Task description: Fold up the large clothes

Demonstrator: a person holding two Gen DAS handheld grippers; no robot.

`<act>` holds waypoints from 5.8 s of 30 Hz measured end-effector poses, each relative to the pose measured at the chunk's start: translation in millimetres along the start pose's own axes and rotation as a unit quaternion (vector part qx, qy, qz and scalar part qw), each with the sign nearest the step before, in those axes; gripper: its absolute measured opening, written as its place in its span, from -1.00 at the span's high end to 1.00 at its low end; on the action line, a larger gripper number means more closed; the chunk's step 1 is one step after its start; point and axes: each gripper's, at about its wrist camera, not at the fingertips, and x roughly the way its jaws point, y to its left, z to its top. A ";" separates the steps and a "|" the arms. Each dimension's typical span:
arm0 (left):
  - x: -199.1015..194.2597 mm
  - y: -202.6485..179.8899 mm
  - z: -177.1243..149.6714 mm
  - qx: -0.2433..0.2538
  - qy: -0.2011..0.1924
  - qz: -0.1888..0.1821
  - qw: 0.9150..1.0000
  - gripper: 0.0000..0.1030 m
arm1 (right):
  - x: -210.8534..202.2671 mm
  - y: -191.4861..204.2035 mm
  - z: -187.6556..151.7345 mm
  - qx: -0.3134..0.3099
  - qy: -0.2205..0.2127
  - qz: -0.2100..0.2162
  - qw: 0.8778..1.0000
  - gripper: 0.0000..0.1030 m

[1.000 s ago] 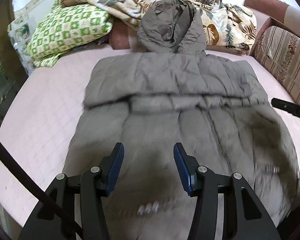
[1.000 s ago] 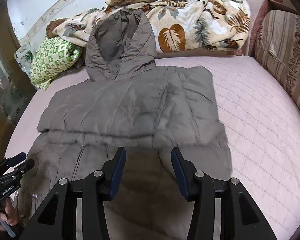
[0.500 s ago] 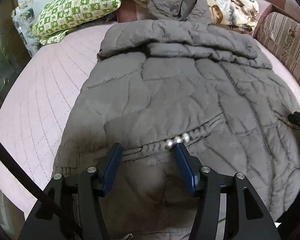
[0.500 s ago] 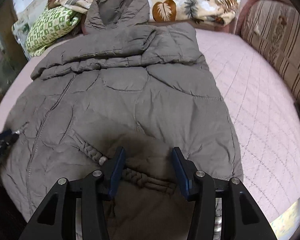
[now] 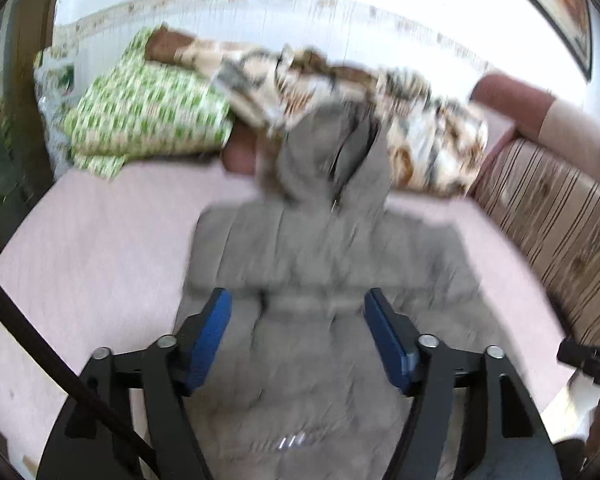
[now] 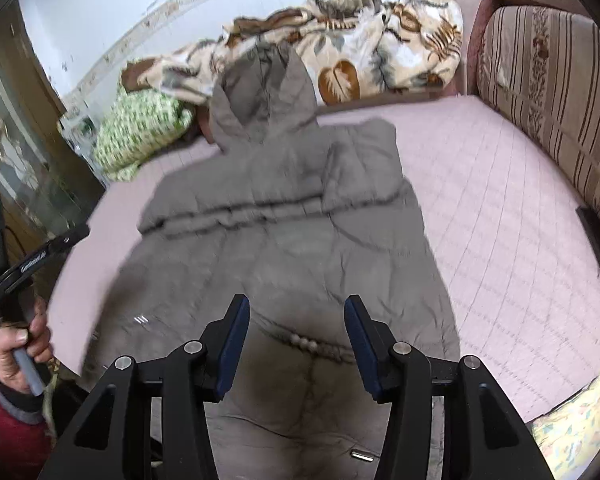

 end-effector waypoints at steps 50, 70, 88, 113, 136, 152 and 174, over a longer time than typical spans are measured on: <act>192.5 47.6 29.6 -0.014 0.036 0.054 0.998 -0.65 | 242.7 133.7 338.1 -0.015 -0.011 -0.100 0.995 -0.17; 207.3 47.4 42.4 -0.028 0.037 0.015 0.999 -0.65 | 323.5 52.0 463.0 -0.018 -0.019 -0.104 0.994 -0.17; 202.4 44.5 50.5 -0.075 0.041 -0.046 0.995 -0.65 | 284.2 50.0 411.0 -0.081 -0.099 -0.081 0.989 0.90; 200.0 20.3 39.2 -0.060 0.039 -0.087 0.994 -0.65 | 194.7 73.1 83.7 -0.233 -0.025 -0.034 0.971 0.98; 252.1 1.3 9.1 0.022 0.105 0.022 0.994 -0.65 | 296.9 87.3 143.5 -0.091 0.031 0.023 0.995 0.95; 222.1 26.7 28.9 -0.017 0.064 0.033 0.997 -0.65 | 268.3 95.5 177.7 -0.059 -0.006 0.109 0.992 0.95; 231.4 38.7 24.7 -0.036 0.089 0.040 0.995 -0.65 | 249.7 71.3 181.1 -0.055 -0.028 0.039 0.997 0.94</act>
